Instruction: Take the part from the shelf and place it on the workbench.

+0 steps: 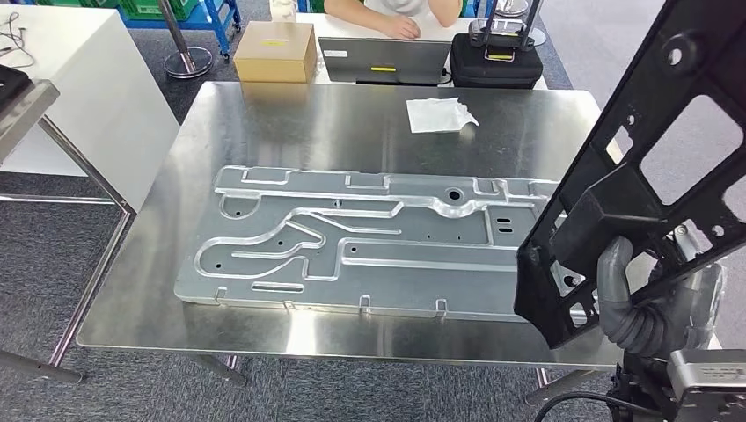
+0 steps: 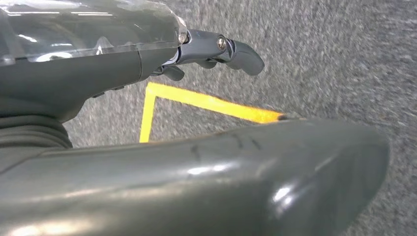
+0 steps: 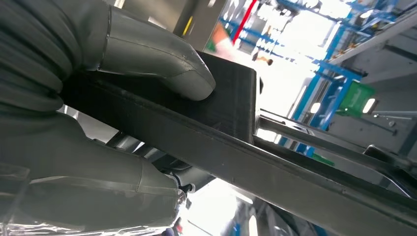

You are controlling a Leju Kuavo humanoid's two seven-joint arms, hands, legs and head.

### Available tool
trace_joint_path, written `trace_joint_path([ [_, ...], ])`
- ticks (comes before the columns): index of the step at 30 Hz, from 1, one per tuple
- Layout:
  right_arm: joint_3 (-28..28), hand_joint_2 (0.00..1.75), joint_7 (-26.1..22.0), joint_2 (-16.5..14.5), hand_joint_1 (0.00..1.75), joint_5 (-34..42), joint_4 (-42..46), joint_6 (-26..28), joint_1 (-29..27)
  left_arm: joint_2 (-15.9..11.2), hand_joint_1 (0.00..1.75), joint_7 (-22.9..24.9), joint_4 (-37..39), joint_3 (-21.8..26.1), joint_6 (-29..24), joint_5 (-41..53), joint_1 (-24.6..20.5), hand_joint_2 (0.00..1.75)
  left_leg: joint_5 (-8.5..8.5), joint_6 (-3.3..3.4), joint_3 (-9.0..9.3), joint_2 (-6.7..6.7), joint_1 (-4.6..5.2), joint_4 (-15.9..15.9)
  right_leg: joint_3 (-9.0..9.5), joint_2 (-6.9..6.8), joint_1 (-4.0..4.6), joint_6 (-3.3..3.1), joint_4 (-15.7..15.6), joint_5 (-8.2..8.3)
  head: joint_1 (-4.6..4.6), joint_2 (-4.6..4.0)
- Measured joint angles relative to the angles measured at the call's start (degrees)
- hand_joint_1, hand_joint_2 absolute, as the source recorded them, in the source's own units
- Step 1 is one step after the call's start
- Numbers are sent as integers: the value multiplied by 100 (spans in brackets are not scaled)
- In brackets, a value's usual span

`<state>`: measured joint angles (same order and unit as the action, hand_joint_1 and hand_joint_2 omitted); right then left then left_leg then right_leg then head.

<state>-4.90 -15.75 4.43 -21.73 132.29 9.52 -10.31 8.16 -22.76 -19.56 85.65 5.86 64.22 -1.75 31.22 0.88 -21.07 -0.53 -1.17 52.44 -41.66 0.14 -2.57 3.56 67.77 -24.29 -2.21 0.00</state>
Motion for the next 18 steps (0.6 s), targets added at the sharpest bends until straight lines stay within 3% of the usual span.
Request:
trace_joint_path([
  [1,-23,175,84,65,175,-141,-49,-58,48,-6,0,-2,-2,-6,1,4,1,0,82,-54,34,-6,-22,43,155,1,-17,40,-311,146,1,0],
  [2,-43,175,243,148,175,-301,-128,-170,138,-17,0,-4,-5,-10,2,7,-6,0,174,-116,47,-3,-34,111,290,10,-21,35,-578,215,0,0],
  [3,-56,175,458,240,175,-459,-239,-323,253,-28,0,-7,-8,-13,5,11,-19,0,245,-169,41,4,-35,163,354,24,-14,2,-706,196,-1,0],
  [5,-62,175,888,452,175,-761,-581,-627,562,-41,0,-7,-13,-14,16,27,-61,0,319,-245,21,18,-30,207,351,49,19,-130,-713,74,-5,0],
  [7,-56,175,1096,651,175,-958,-978,-764,926,-40,0,-2,-13,-17,25,45,-100,0,373,-284,21,20,-45,244,342,44,28,-226,-688,34,-7,0],
  [8,-52,175,1133,741,175,-1016,-1163,-787,1107,-44,0,0,-13,-18,30,49,-117,0,462,-296,-56,21,-49,414,352,29,31,-264,-692,16,-7,0],
  [9,-50,175,1163,818,175,-1066,-1312,-811,1263,-48,0,0,-13,-19,33,50,-129,0,602,-304,-213,22,-48,717,365,8,33,-295,-698,1,-7,0],
  [11,-4,175,1270,943,175,-1232,-1610,-965,1556,-56,0,3,-13,-18,42,50,-126,0,922,-299,-756,23,-37,1623,376,-30,59,-336,-700,-23,-7,0],
  [12,59,175,1342,991,175,-1360,-1782,-1099,1740,-60,0,5,-13,-17,44,50,-113,0,991,-289,-1013,23,-34,1992,379,-33,77,-348,-700,-28,-7,0],
  [13,165,175,1416,1030,175,-1527,-2004,-1260,1972,-63,0,9,-13,-17,45,50,-100,0,939,-270,-1191,22,-29,2177,389,-26,95,-357,-700,-31,-7,0],
  [14,313,175,1476,1057,175,-1720,-2274,-1412,2229,-68,0,13,-13,-16,38,49,-94,0,756,-239,-1254,22,-20,2113,407,-14,111,-361,-700,-32,-7,0],
  [16,682,175,1559,1074,175,-2107,-2897,-1627,2711,-88,0,23,-12,-16,15,48,-109,0,206,-157,-1129,30,14,1453,447,2,134,-361,-700,-33,-7,0],
  [18,1065,175,1590,1034,175,-2377,-3511,-1709,3066,-118,0,38,-8,-16,-9,46,-140,0,-124,-102,-986,49,64,858,455,0,159,-332,-698,-17,-7,0],
])
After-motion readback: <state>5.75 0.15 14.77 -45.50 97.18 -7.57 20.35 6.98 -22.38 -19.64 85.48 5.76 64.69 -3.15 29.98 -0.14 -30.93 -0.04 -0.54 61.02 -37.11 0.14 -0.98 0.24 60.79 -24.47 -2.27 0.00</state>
